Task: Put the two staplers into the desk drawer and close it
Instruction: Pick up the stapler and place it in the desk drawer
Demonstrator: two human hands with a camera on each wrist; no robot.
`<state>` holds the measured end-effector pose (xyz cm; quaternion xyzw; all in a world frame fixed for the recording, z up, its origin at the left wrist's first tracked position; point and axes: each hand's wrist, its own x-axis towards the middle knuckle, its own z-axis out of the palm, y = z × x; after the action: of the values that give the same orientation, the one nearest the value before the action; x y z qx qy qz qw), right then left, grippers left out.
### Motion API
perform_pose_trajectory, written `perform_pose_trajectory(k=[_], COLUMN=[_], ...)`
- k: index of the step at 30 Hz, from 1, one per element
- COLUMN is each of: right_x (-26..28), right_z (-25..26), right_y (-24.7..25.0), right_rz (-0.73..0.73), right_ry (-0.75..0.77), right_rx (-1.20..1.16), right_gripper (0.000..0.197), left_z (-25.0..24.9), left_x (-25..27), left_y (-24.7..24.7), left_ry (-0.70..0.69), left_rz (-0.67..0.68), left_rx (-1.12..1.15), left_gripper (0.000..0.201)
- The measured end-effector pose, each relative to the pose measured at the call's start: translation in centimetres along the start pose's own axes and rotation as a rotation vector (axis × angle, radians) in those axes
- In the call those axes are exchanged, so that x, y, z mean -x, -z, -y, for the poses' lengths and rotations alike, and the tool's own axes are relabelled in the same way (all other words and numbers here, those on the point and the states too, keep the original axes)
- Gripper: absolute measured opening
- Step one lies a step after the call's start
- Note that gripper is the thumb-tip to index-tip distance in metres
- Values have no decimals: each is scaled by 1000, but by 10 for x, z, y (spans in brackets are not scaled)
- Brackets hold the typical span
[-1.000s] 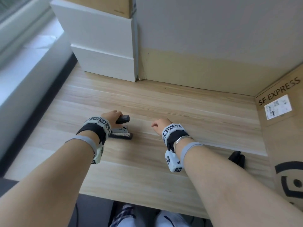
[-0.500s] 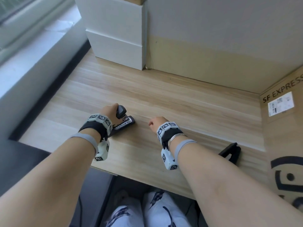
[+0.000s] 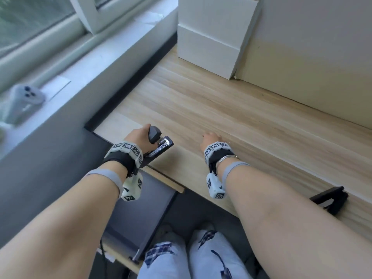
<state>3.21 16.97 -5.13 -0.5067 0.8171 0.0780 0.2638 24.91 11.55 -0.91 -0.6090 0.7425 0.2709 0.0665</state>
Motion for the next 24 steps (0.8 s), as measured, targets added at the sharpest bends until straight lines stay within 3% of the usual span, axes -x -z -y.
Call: perform_pose_trajectory(k=[10, 17, 24], right_x=[13, 9, 6], right_z=[75, 93, 91], right_y=[-69, -110, -129], right_rz=[-153, -329, -417], right_ry=[60, 36, 24], right_rx=[-50, -139, -69], right_gripper=[48, 58, 62], left_z=[130, 186, 211], left_x=[56, 67, 42], left_y=[-13, -64, -115], left_ry=[192, 336, 437], left_rz=[-34, -5, 58], left_rx=[174, 149, 150], left_gripper=[30, 34, 38])
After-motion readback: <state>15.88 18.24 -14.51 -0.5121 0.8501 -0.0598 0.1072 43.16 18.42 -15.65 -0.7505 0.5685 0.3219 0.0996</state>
